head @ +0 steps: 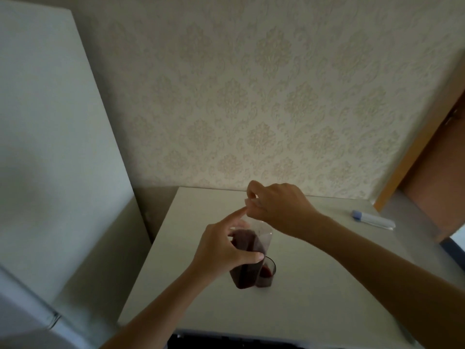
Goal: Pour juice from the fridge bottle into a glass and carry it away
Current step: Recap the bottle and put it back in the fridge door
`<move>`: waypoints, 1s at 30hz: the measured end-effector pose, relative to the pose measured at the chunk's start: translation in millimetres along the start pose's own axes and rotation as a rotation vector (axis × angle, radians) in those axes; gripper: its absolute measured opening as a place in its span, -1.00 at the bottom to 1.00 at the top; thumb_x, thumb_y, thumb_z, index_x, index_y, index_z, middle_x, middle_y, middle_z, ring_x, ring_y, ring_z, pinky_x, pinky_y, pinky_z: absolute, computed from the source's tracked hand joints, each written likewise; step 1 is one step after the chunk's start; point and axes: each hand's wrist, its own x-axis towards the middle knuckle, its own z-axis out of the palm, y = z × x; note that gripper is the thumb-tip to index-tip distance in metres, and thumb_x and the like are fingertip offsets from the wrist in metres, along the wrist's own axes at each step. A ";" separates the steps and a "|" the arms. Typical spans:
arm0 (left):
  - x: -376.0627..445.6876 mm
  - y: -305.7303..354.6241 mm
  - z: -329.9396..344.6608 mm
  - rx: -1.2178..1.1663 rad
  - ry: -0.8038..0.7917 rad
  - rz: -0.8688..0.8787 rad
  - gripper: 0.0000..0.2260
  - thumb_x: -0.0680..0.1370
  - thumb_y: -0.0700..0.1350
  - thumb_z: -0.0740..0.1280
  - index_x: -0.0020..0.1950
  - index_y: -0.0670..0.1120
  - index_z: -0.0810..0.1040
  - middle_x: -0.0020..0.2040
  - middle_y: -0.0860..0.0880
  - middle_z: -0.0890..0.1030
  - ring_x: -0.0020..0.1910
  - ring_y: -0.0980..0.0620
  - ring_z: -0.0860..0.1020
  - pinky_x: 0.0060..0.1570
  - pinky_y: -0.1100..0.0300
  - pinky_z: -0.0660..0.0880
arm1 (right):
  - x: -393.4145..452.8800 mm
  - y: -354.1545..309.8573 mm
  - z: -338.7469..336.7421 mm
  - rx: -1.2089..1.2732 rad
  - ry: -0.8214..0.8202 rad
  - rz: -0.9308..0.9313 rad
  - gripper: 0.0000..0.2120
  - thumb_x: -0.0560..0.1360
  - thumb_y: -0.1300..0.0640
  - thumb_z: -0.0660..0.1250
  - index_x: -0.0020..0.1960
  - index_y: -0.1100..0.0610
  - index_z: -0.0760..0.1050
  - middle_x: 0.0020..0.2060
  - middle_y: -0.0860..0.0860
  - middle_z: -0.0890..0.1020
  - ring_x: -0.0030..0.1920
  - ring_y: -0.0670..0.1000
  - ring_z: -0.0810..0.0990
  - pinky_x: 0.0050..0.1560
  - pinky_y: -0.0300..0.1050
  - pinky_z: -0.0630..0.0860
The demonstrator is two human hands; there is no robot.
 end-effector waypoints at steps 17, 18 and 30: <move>-8.2 -8.1 -37.4 0.049 -0.014 0.122 -0.44 0.18 0.16 0.55 0.11 0.26 0.42 -0.03 0.22 0.63 -0.01 0.30 0.57 -0.03 0.43 0.49 | 25.0 -24.3 -9.8 -0.073 -0.003 -0.333 -0.62 0.54 0.00 -0.07 0.17 0.02 0.44 -0.40 -0.06 0.57 -0.44 -0.06 0.50 -0.38 -0.20 0.43; -9.0 -9.0 -38.6 0.079 0.014 0.133 -0.46 0.18 0.18 0.54 0.10 0.25 0.43 -0.05 0.22 0.63 -0.04 0.30 0.57 -0.03 0.41 0.51 | 26.0 -27.7 -7.7 -0.111 0.006 -0.307 -0.61 0.54 0.00 -0.09 0.22 0.02 0.41 -0.38 -0.04 0.59 -0.41 -0.04 0.53 -0.35 -0.16 0.47; -21.2 -7.8 -54.4 0.438 0.317 0.196 -0.25 0.26 0.14 0.50 0.40 0.09 0.31 0.01 0.08 0.65 -0.11 0.17 0.61 -0.12 0.16 0.61 | 46.6 -71.9 -8.7 -0.313 -0.043 0.153 -0.78 0.58 0.14 0.07 -0.02 0.16 0.48 -0.41 -0.05 0.41 -0.41 -0.06 0.43 -0.34 -0.18 0.42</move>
